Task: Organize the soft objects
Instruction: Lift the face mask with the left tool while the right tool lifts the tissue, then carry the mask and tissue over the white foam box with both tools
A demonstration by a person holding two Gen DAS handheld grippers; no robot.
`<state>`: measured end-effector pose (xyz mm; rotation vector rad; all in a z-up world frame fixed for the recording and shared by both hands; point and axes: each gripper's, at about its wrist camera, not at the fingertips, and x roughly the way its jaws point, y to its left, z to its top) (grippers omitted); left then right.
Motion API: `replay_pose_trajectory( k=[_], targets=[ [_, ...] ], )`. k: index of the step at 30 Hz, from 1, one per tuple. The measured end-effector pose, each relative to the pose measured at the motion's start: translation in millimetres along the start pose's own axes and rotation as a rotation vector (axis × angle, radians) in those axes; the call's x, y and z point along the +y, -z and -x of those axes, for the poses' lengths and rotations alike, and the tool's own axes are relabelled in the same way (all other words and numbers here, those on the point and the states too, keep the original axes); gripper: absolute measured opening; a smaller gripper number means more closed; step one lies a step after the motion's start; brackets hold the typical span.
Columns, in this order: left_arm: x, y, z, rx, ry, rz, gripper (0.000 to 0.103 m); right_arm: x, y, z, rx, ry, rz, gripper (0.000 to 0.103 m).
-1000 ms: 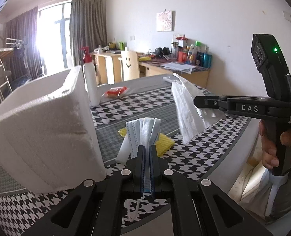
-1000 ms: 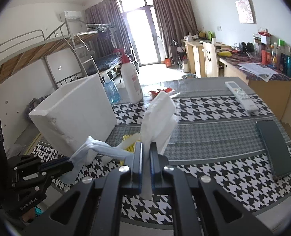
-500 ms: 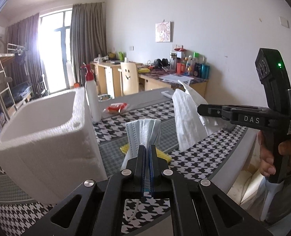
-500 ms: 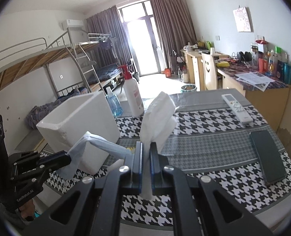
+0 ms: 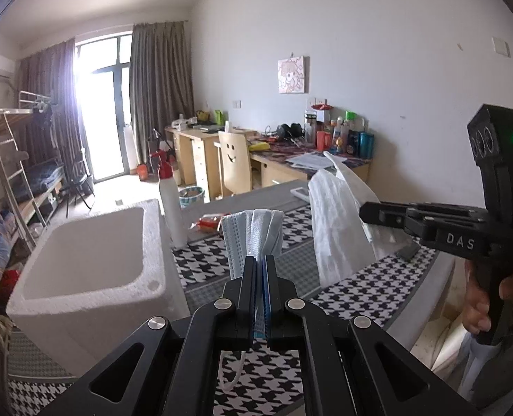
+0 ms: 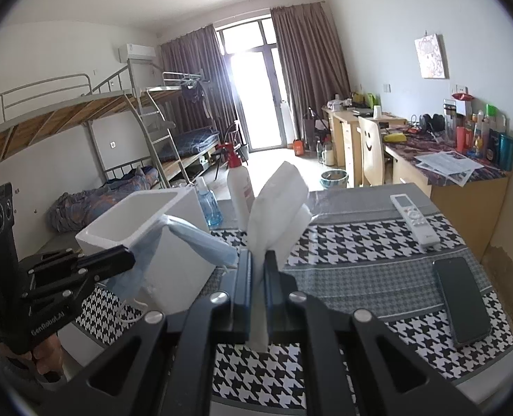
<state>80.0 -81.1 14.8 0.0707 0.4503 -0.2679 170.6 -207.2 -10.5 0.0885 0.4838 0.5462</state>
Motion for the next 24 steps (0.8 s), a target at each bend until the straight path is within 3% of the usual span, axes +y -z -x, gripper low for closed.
replay_pose_trajectory(
  k=[24],
  targets=[
    [19,-32,14,-0.100,-0.063,0.018,0.004,12,-23,5,-0.060,-0.034,0.042,0.009]
  ],
)
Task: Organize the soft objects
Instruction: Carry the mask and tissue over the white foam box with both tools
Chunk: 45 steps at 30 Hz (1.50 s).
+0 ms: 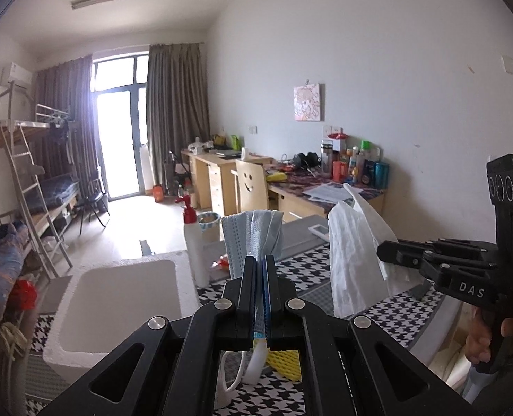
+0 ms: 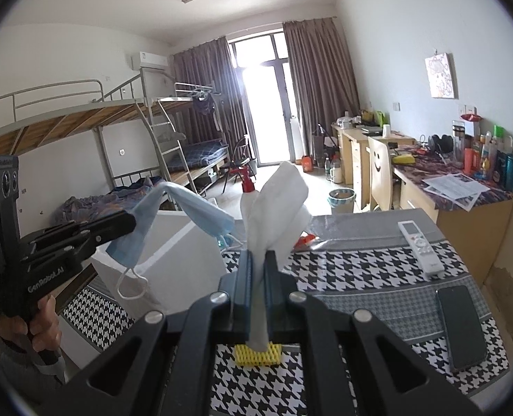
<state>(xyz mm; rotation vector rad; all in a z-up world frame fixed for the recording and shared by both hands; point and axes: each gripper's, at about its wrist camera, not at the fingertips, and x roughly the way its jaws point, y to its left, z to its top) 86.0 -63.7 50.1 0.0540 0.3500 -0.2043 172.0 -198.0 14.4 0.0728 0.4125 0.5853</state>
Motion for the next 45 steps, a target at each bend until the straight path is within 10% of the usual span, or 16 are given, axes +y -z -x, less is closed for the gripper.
replay_pose_trajectory(
  k=[45],
  targets=[
    [87,3,8,0.028,-0.284,0.124,0.004,53,-26,-53,0.009,-0.191,0.098,0.009]
  ],
)
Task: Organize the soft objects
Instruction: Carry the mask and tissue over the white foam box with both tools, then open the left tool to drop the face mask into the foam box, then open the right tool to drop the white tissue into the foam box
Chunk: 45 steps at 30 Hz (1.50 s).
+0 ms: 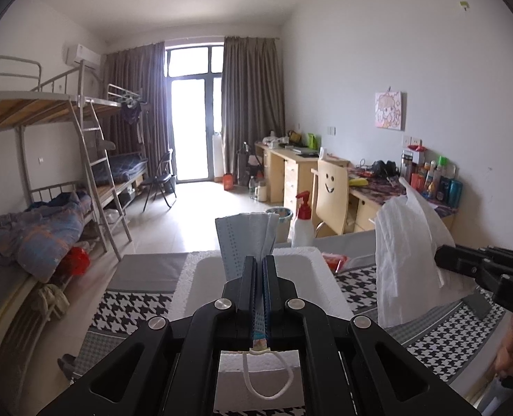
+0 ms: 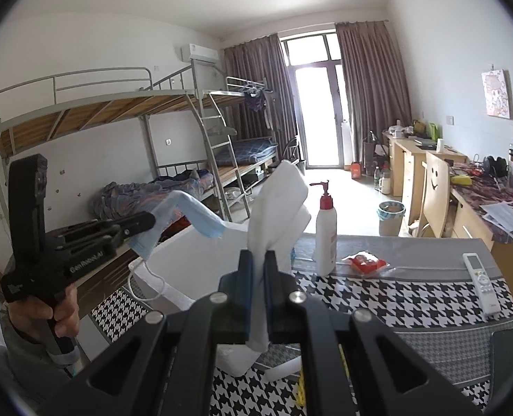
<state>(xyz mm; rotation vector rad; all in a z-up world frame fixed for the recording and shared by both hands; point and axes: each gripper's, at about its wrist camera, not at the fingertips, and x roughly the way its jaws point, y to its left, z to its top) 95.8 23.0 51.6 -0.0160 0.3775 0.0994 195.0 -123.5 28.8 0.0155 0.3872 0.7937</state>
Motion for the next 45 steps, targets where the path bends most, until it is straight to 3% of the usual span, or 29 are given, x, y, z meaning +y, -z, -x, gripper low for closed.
replay_pose_trajectory(
  k=[9,12,14,16,19,25,30,45],
  targets=[
    [9,2,-13,0.036,-0.011,0.012,0.004,3,0,-3,0.004,0.000,0.005,0.009],
    [11,1,-20,0.052,-0.021,0.014,0.009,3,0,-5,0.006,0.003,0.005,0.009],
    [13,2,-23,0.065,-0.022,0.022,0.026,3,-1,-8,0.008,0.005,0.004,0.009],
    [16,3,-23,0.061,-0.021,0.036,0.060,3,-2,-10,0.011,0.008,0.005,0.009],
    [21,4,-21,0.050,-0.023,0.054,0.077,2,-4,-11,0.012,0.009,0.005,0.009],
    [27,2,-12,0.012,-0.048,0.072,0.096,3,-7,-13,0.012,0.005,0.012,0.009],
    [30,1,-2,-0.022,-0.068,0.078,0.102,9,-12,-15,0.006,-0.007,0.028,0.009],
    [52,8,14,-0.050,-0.109,0.087,0.102,30,-18,-35,0.020,-0.056,0.055,0.009]
  ],
)
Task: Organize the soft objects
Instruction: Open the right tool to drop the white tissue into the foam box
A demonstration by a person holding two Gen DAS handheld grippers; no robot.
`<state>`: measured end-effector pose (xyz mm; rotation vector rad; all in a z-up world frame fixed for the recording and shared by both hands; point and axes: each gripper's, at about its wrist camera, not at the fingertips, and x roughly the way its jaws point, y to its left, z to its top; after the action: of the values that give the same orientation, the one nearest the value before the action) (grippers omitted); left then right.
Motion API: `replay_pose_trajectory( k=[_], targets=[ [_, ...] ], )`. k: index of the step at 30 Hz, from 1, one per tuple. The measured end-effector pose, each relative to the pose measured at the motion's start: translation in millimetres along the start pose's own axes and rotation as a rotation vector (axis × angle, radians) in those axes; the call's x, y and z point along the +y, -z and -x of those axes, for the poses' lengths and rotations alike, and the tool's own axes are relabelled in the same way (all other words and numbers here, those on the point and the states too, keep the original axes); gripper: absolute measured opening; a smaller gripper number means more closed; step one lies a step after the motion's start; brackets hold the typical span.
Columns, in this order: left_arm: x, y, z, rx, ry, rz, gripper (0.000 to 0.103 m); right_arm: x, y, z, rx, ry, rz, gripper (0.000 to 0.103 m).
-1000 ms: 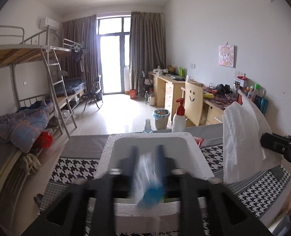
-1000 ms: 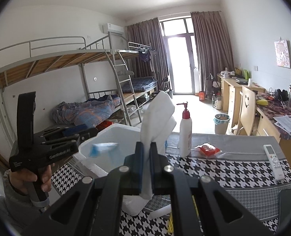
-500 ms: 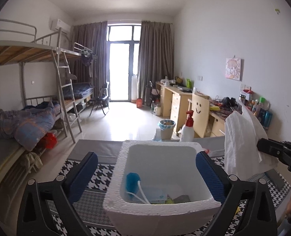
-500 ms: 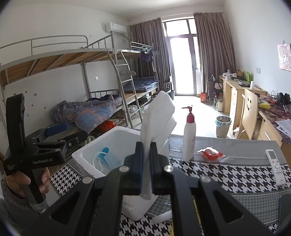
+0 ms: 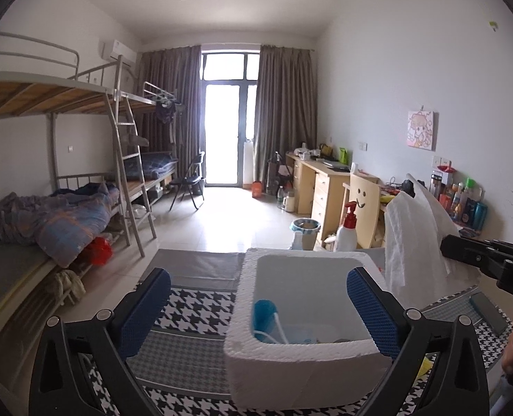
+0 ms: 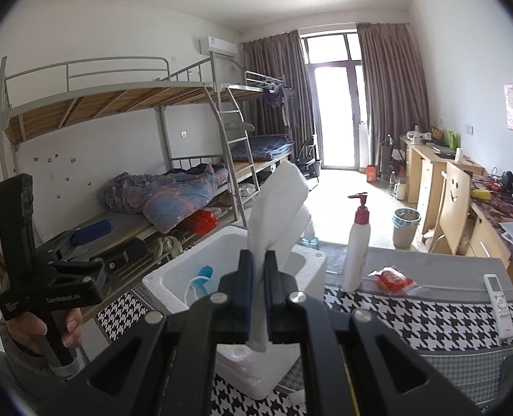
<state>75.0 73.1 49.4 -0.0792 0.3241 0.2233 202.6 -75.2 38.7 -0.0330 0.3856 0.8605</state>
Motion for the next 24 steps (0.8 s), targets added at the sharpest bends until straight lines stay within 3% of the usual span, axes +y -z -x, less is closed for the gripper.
replay_pose_trajectory(
  k=[24],
  targets=[
    [16,19,7,0.010,-0.017,-0.010,0.102,13,2,-46,0.092,-0.032,-0.009,0.009]
  ],
)
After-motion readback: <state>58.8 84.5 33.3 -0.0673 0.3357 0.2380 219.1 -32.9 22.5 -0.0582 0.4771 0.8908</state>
